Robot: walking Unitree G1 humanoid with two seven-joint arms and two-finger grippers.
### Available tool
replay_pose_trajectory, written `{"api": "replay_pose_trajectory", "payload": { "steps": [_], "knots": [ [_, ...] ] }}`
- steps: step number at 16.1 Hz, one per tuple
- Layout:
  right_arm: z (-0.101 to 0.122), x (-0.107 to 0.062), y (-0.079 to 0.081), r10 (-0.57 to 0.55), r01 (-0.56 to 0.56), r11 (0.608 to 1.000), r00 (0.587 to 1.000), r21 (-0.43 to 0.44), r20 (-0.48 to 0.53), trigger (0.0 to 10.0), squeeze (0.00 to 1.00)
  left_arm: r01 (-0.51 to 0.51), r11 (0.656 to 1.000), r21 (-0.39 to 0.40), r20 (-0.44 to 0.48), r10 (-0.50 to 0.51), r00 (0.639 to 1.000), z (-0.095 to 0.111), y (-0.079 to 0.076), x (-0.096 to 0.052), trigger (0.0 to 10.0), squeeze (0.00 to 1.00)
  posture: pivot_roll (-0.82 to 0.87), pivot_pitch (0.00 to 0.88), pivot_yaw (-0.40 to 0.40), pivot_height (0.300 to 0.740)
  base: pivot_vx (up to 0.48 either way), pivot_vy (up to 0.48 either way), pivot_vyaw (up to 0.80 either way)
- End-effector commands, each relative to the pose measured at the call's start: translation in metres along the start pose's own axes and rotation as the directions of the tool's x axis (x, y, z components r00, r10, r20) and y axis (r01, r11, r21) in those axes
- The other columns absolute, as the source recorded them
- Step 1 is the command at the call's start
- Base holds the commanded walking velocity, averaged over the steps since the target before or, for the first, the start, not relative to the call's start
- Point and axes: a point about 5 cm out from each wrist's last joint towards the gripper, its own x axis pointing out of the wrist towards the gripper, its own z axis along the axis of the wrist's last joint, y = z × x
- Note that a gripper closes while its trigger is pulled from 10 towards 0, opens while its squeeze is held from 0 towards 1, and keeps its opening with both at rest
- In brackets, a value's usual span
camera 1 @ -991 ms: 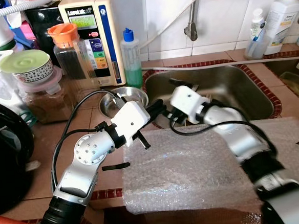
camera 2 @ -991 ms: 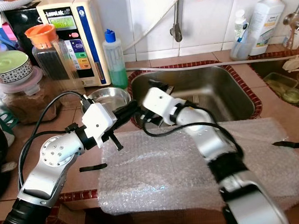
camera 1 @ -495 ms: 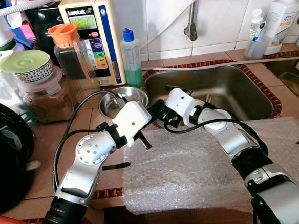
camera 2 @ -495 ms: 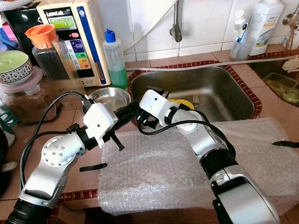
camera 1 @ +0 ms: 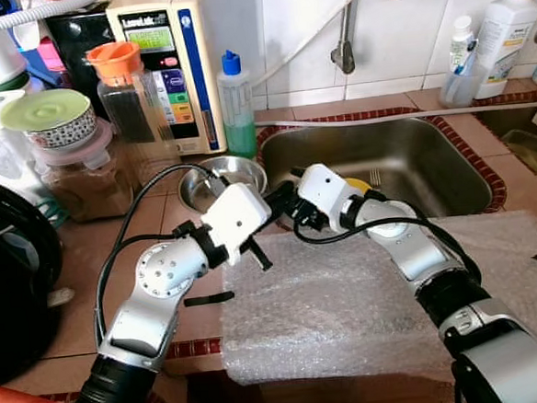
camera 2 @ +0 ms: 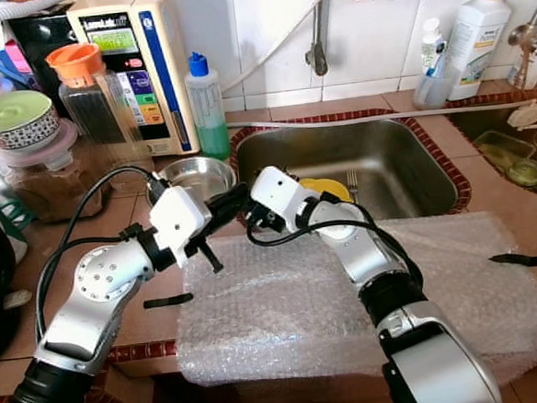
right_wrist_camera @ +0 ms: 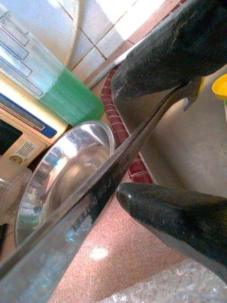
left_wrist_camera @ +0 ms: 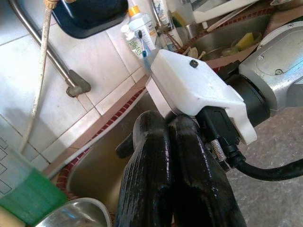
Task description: Kitchen organization
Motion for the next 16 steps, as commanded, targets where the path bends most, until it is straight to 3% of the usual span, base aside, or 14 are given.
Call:
{"api": "replay_pose_trajectory", "payload": {
  "steps": [1, 4, 5, 16],
  "knots": [
    [0.004, 0.004, 0.013, 0.079, -0.078, 0.996, 0.997, -0.042, 0.023, 1.3, 0.00, -0.010, 1.000, 0.013, 0.025, 0.009, 1.000, 0.006, 0.003, 0.001, 0.0, 0.00, -0.22, 0.029, 0.058, 0.740, 0.000, 0.000, 0.00],
    [0.006, 0.004, 0.019, 0.130, -0.126, 0.988, 0.991, -0.087, 0.039, 0.8, 0.00, -0.007, 1.000, 0.010, 0.026, 0.007, 1.000, 0.006, 0.001, 0.001, 0.0, 0.00, -0.21, 0.031, 0.059, 0.740, 0.000, 0.000, 0.00],
    [0.006, 0.003, 0.021, 0.156, -0.151, 0.982, 0.987, -0.109, 0.038, 0.1, 0.00, -0.004, 1.000, 0.008, 0.029, 0.004, 1.000, 0.006, 0.000, 0.002, 0.0, 0.00, -0.22, 0.033, 0.059, 0.740, 0.000, 0.000, 0.00],
    [0.005, -0.001, 0.027, 0.185, -0.178, 0.977, 0.981, -0.115, 0.055, 0.0, 0.00, 0.001, 1.000, 0.003, 0.034, -0.001, 0.999, 0.007, -0.001, 0.003, 0.0, 0.00, -0.22, 0.038, 0.057, 0.740, 0.000, 0.000, 0.00]
  ]
}}
